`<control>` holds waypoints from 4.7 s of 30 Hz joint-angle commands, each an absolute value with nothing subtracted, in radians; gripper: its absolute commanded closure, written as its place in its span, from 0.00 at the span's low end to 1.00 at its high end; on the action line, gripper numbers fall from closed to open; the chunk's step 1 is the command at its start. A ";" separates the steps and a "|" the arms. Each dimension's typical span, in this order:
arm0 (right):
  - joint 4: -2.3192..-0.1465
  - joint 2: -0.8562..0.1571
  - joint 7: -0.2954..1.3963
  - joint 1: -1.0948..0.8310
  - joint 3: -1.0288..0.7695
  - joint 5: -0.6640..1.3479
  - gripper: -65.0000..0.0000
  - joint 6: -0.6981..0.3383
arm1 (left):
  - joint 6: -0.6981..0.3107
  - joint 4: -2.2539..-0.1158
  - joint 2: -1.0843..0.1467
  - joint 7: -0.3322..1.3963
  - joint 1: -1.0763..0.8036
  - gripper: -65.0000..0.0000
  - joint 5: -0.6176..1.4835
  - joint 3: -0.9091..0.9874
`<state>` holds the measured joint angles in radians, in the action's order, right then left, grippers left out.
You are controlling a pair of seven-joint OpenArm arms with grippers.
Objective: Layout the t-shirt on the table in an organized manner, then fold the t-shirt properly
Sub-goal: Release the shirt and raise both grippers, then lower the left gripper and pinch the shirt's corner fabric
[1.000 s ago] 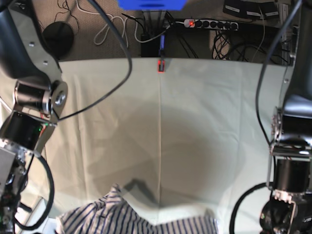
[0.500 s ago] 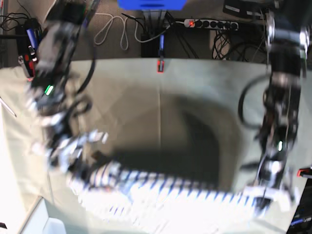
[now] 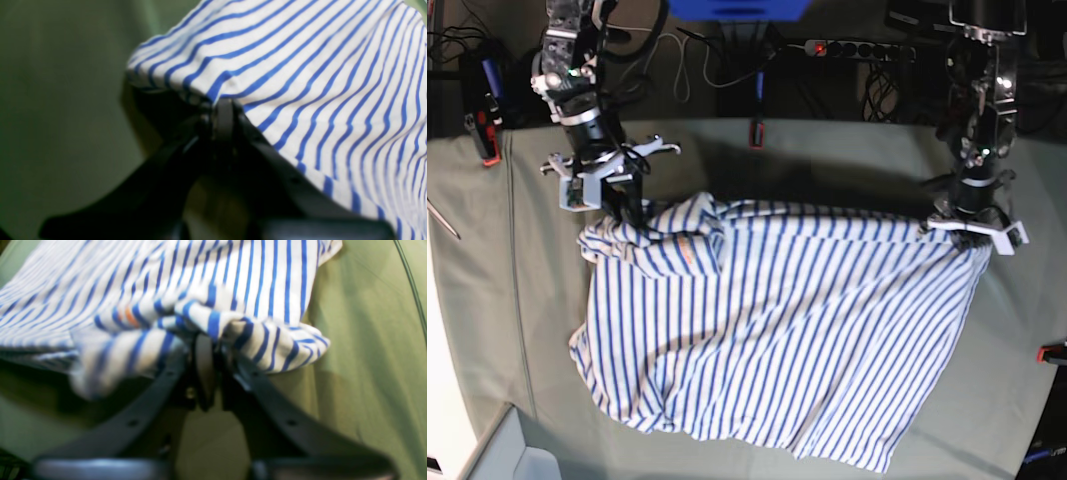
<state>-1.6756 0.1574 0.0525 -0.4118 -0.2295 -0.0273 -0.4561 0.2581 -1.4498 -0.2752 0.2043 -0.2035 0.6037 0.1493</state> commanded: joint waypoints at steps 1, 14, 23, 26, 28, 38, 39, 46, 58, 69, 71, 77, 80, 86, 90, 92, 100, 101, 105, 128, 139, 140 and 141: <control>-1.699 0.157 0.024 -0.452 -0.222 -0.013 0.79 -0.446 | 0.266 -1.486 -0.291 0.174 -0.220 0.99 0.591 0.160; -1.791 0.148 0.022 -0.604 -0.246 0.160 0.60 -0.446 | 0.266 -1.633 -0.300 0.168 -0.377 0.26 0.590 0.163; -1.784 0.119 0.030 -0.512 -0.240 0.156 0.51 -0.446 | 0.266 -1.639 -0.295 0.174 -0.403 0.21 0.582 0.400; -1.782 0.119 0.030 -0.486 -0.228 0.156 0.49 -0.446 | 0.266 -1.564 -0.303 0.174 -0.352 0.21 0.582 0.427; -1.781 0.116 0.030 -0.479 -0.213 0.156 0.49 -0.446 | 0.266 -1.523 -0.303 0.176 -0.314 0.21 0.582 0.429; -1.776 0.105 0.030 -0.483 -0.199 0.154 0.50 -0.446 | 0.163 -1.250 -0.318 0.173 -0.105 0.21 0.581 0.312; -1.776 0.104 0.030 -0.483 -0.199 0.154 0.50 -0.446 | 0.162 -1.221 -0.318 0.170 -0.090 0.21 0.581 0.294; -1.776 0.077 0.030 -0.484 -0.196 0.154 0.50 -0.446 | 0.163 -1.102 -0.300 0.166 0.045 0.22 0.581 0.122; -1.776 0.077 0.030 -0.486 -0.200 0.154 0.50 -0.446 | 0.168 -1.322 -0.292 0.166 0.018 0.22 0.581 0.013; -1.778 0.079 0.030 -0.499 -0.193 0.154 0.50 -0.446 | 0.162 -1.225 -0.328 0.165 -0.007 0.22 0.513 0.059; -1.778 0.079 0.030 -0.501 -0.193 0.154 0.50 -0.446 | 0.162 -1.221 -0.325 0.165 0.004 0.22 0.512 0.056; -1.778 0.077 0.030 -0.504 -0.196 0.154 0.50 -0.446 | 0.162 -1.190 -0.285 0.165 0.041 0.22 0.509 0.053; -1.776 0.077 0.030 -0.506 -0.197 0.154 0.50 -0.446 | 0.160 -1.124 -0.268 0.165 0.088 0.29 0.509 0.022; -1.776 0.077 0.030 -0.518 -0.200 0.154 0.50 -0.446 | 0.159 -1.072 -0.259 0.165 0.143 0.56 0.509 -0.065; -1.776 0.077 0.030 -0.518 -0.200 0.154 0.50 -0.446 | 0.159 -1.113 -0.257 0.165 0.151 0.78 0.513 -0.070; -1.776 0.077 0.030 -0.518 -0.200 0.154 0.50 -0.446 | 0.159 -1.155 -0.257 0.165 0.147 0.95 0.510 -0.070; -1.776 0.077 0.030 -0.515 -0.199 0.154 0.50 -0.446 | 0.160 -1.300 -0.262 0.166 0.097 0.96 0.510 -0.065; -1.776 0.077 0.030 -0.515 -0.197 0.154 0.50 -0.446 | 0.160 -1.305 -0.265 0.166 0.091 0.96 0.510 -0.065; -1.776 0.077 0.030 -0.515 -0.194 0.154 0.50 -0.446 | 0.160 -1.280 -0.285 0.170 0.076 0.96 0.509 -0.065; -1.733 0.058 0.030 -0.498 -0.194 0.154 0.50 -0.446 | 0.160 -0.986 -0.209 0.168 0.199 0.34 0.509 0.067; -1.727 0.050 0.030 -0.478 -0.199 0.154 0.50 -0.446 | 0.160 -0.949 -0.200 0.165 0.248 0.44 0.509 -0.019; -1.727 0.050 0.030 -0.478 -0.199 0.154 0.50 -0.446 | 0.160 -0.943 -0.197 0.165 0.260 0.48 0.509 -0.019; -1.727 0.050 0.030 -0.476 -0.199 0.154 0.50 -0.446 | 0.160 -0.938 -0.196 0.165 0.274 0.53 0.509 -0.019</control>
<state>-1.7100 0.0502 0.0589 -0.4770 -0.1978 0.1390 -0.4480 0.1631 -0.9195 -0.1886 0.1905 0.2367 0.5137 -0.0216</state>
